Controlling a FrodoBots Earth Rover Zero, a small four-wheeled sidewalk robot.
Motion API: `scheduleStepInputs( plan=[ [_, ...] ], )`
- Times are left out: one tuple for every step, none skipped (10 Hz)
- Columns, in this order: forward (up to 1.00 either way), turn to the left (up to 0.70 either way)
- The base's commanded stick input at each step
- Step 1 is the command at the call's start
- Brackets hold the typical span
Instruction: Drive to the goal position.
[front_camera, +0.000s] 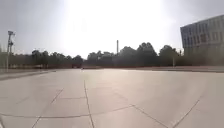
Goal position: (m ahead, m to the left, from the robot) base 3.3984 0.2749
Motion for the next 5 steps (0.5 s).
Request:
scheduleStepInputs(
  plan=[
    [0.70, 0.00],
    [0.70, 0.00],
    [0.70, 0.00],
    [0.70, 0.00],
    [0.70, 0.00]
  ],
)
